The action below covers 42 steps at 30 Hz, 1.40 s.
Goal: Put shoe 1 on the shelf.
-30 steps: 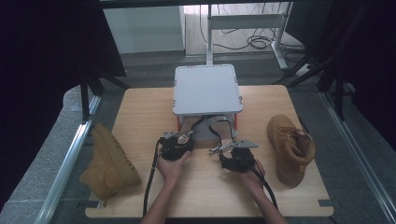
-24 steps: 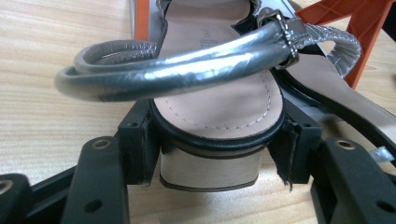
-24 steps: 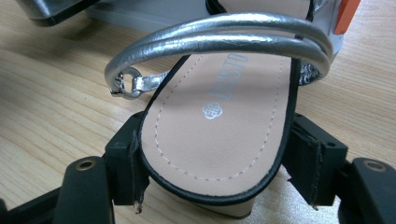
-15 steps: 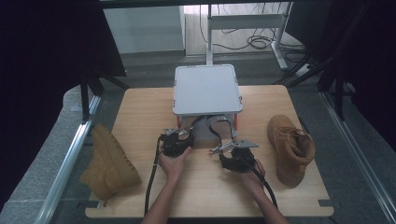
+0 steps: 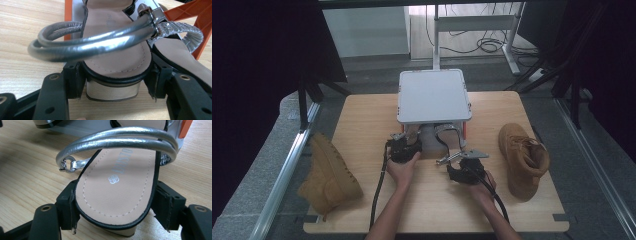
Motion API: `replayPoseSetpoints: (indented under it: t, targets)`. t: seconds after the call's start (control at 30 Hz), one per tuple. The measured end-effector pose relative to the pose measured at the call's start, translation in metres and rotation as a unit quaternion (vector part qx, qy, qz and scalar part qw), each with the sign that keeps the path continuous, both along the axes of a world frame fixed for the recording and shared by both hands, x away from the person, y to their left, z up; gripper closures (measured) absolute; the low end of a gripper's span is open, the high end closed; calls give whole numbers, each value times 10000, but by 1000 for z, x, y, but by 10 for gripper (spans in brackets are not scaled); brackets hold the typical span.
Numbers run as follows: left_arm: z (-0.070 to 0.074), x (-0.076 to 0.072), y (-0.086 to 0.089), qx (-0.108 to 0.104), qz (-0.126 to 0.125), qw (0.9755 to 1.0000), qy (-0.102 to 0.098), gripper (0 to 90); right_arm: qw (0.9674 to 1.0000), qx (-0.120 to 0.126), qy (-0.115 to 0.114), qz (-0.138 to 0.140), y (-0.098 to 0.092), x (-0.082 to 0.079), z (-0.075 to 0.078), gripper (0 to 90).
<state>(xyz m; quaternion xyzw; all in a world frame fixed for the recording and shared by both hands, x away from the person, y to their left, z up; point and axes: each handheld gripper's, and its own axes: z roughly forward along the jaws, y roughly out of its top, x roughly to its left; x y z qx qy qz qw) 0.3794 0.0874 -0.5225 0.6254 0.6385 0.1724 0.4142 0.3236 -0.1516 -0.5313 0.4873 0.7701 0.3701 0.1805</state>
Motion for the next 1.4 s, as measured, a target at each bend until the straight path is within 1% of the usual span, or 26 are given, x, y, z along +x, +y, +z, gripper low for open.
replayPoseSetpoints:
  t: [0.37,0.47,0.6,0.67,0.7,0.73,0.8,0.83,0.93,1.0,1.03,1.07,1.1,1.17,1.2,1.27,1.4]
  targets:
    - [-1,8,-9,43,61,10000,53,405,10000,9,-7,-11,0,0,0,315]
    - [-2,9,-11,103,71,9999,37,402,10000,15,-8,-11,0,0,0,315]
    - [-3,10,-13,189,26,9998,20,395,10000,10,-8,-9,0,0,0,315]
    - [-3,9,-14,237,-19,9997,4,389,10000,11,-9,-8,0,0,0,315]
    - [-4,9,-14,240,-51,9997,29,382,10000,13,-8,-7,0,0,0,315]
    - [-4,9,-13,244,-124,9996,70,369,10000,13,-8,-6,0,0,0,315]
    - [-5,9,-14,284,-249,9993,78,324,10000,13,-11,-4,0,0,0,315]
    - [-5,8,-13,312,-279,9991,110,329,10000,14,-10,-5,0,0,0,315]
    - [-3,5,-7,287,-531,9981,155,333,10000,20,-16,0,-1,0,0,315]
    - [-3,1,-2,361,-732,9965,162,343,10000,19,-18,0,-1,0,-1,315]
    - [-3,-2,0,388,-794,9960,152,365,10000,20,-20,0,-1,0,-1,315]
    - [-4,-5,1,443,-816,9956,134,390,10000,18,-20,0,-1,0,-1,315]
    - [-5,-6,3,442,-848,9954,99,402,10000,18,-20,4,-1,0,-1,315]
    - [-7,-7,5,372,-898,9953,59,407,10000,16,-19,4,-1,0,0,315]
    - [-8,-7,4,378,-890,9953,35,428,10000,11,-20,0,0,0,-1,316]
    - [-8,-8,0,514,-844,9951,-39,428,10000,7,-14,-4,0,0,0,316]
    - [-9,-8,-7,537,-713,9960,-100,435,10000,2,-12,-11,0,-1,0,316]
